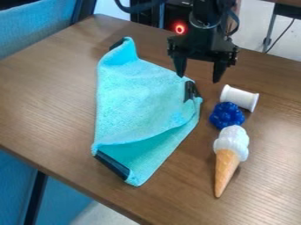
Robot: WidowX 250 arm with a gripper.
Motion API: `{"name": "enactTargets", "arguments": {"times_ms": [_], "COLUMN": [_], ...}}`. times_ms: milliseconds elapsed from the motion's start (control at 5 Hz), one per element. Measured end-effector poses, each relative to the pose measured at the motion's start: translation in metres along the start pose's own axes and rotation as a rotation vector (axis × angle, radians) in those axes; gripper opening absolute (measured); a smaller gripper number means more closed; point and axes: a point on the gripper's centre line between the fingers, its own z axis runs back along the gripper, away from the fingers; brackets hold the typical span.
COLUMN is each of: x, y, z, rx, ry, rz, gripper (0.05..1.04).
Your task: Moving the cloth from the bottom of the table to the top.
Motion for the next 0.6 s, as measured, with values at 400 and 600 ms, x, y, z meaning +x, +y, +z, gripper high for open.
{"name": "enactTargets", "arguments": {"times_ms": [400,600], "x": [-0.0134,-0.0114], "y": [0.0083,0.0087], "z": [-0.0177,-0.0162], "rx": [0.054,0.053], "ry": [0.086,0.095], "rz": [0.042,0.049], "gripper": [0.999,0.942]}}
